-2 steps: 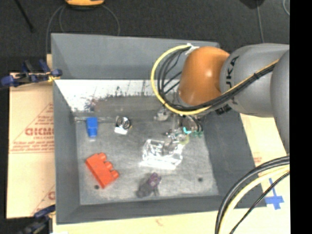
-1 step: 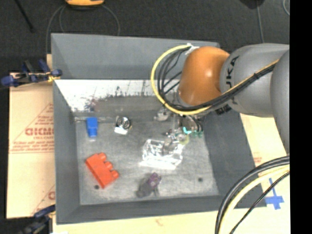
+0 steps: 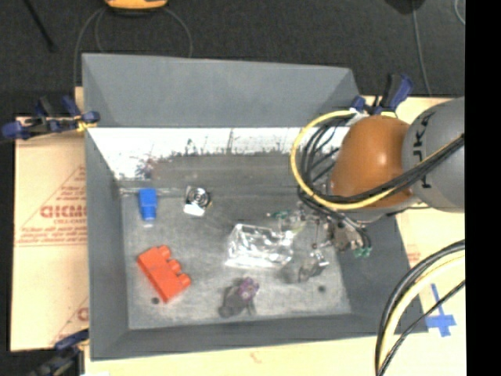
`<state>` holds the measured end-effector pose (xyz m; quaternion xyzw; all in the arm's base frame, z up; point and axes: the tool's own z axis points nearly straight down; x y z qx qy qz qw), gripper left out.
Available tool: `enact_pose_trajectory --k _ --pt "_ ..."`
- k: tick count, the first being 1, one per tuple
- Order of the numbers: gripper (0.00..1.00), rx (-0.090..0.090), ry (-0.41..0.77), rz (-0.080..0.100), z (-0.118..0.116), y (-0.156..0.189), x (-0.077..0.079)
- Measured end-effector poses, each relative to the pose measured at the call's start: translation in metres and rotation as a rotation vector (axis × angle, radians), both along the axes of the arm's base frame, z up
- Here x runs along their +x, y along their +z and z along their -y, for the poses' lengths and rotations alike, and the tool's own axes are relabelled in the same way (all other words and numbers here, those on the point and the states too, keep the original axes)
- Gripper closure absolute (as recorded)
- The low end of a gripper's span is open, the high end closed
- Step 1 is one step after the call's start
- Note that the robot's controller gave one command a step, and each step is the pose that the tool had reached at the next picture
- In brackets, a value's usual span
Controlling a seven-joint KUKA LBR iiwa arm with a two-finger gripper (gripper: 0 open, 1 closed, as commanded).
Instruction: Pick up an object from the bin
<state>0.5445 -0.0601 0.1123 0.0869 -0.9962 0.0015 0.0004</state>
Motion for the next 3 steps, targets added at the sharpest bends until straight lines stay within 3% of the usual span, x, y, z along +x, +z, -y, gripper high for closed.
enact_pose_trajectory --k 1,2,3 --pt "0.0 -0.002 0.066 0.004 -0.033 -0.037 0.018" --pt "1.0 -0.002 0.063 0.01 -0.032 -0.033 0.019" --pt "1.0 0.0 0.03 0.008 -0.031 0.102 0.009"
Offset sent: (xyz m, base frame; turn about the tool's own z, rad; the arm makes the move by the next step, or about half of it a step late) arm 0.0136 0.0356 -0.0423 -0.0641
